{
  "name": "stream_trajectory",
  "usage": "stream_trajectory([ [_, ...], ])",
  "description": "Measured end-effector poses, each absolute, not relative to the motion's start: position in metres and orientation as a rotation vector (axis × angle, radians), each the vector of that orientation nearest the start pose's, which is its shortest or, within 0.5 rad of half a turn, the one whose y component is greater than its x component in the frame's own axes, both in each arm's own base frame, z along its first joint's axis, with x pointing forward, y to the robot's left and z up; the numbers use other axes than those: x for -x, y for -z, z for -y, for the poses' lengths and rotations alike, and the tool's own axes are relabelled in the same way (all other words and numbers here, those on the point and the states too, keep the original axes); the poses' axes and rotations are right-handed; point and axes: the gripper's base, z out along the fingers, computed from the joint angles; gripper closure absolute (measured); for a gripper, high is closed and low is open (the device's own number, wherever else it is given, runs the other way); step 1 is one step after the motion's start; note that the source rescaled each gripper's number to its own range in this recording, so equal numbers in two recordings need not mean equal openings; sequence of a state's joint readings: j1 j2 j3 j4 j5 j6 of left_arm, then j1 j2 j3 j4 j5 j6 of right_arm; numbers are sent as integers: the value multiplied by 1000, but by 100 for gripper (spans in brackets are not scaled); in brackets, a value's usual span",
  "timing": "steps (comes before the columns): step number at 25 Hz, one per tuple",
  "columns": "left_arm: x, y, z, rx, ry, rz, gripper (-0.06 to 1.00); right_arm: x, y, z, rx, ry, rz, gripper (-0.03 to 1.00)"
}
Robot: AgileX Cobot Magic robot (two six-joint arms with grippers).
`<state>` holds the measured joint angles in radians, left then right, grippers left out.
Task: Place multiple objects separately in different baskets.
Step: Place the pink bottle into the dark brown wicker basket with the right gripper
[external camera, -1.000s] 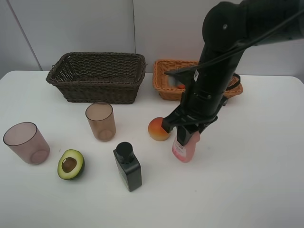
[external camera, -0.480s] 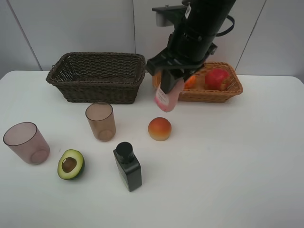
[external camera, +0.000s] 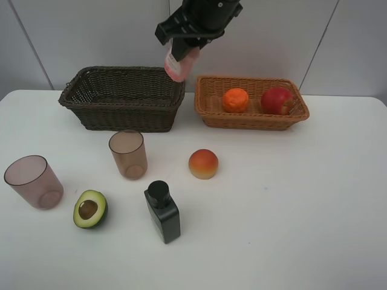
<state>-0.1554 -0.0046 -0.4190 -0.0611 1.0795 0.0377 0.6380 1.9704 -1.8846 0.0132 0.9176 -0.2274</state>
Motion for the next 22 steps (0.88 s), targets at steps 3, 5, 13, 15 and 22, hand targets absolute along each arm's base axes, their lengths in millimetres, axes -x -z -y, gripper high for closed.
stream_trajectory([
  [3, -1, -253, 5, -207, 143, -2131, -6, -382, -313, -276, 1002, -199, -2192, 96],
  [5, -1, -253, 5, -207, 143, -2131, -6, -397, -306, -276, 955, -207, -2157, 96],
  [13, -1, -253, 5, -207, 143, -2131, -6, -437, -253, -286, 822, -306, -2093, 96],
  [15, -1, -253, 5, -207, 143, -2131, -6, -442, -238, -291, 811, -341, -2098, 96],
  [22, -1, -253, 5, -207, 143, -2131, -6, -448, -206, -298, 813, -368, -2122, 96],
])
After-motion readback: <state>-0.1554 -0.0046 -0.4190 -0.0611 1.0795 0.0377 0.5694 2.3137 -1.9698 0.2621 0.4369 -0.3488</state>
